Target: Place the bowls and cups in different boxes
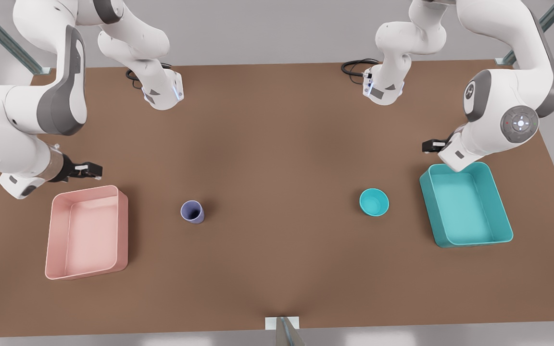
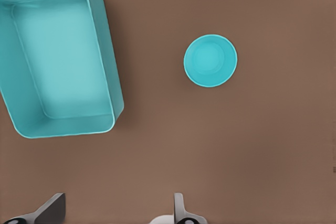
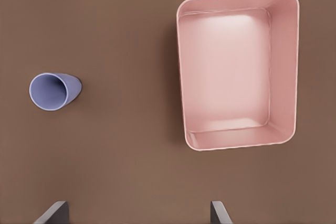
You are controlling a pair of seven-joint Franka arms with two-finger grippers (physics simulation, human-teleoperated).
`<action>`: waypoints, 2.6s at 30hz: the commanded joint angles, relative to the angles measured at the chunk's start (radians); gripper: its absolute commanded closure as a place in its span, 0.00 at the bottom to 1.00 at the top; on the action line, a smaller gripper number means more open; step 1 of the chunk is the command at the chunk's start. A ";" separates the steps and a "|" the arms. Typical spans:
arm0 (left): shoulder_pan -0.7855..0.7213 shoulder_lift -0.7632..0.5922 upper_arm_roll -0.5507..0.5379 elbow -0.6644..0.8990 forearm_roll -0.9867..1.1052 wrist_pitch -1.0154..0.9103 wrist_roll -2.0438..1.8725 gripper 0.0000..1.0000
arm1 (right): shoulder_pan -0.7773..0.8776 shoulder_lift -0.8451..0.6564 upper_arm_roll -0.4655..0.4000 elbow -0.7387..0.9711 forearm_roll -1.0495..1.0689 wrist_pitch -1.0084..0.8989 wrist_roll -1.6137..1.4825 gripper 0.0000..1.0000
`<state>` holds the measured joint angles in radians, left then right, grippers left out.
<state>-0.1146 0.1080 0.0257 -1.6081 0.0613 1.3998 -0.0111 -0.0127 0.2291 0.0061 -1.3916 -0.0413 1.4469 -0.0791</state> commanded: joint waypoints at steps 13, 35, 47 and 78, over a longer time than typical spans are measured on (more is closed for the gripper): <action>-0.005 0.378 0.031 -0.251 -0.270 0.785 0.261 0.00 | 0.252 0.285 0.008 -0.127 0.027 0.619 0.421 0.00; -0.014 0.433 0.005 -0.343 -0.474 0.849 0.203 0.79 | 0.254 0.283 0.009 -0.461 0.037 0.825 0.461 0.00; 0.125 0.263 0.315 -0.038 -0.271 0.352 0.279 0.79 | 0.255 0.317 0.012 -0.457 0.046 0.860 0.464 0.79; 0.001 -0.001 0.051 0.008 0.011 0.140 -0.009 0.00 | -0.262 0.443 -0.028 -0.254 0.118 0.856 -0.567 0.00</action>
<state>-0.1411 0.1092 0.0821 -1.6017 0.0467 1.6424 0.2023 -0.2736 0.6735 -0.0219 -1.6467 0.0216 2.2934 -0.3062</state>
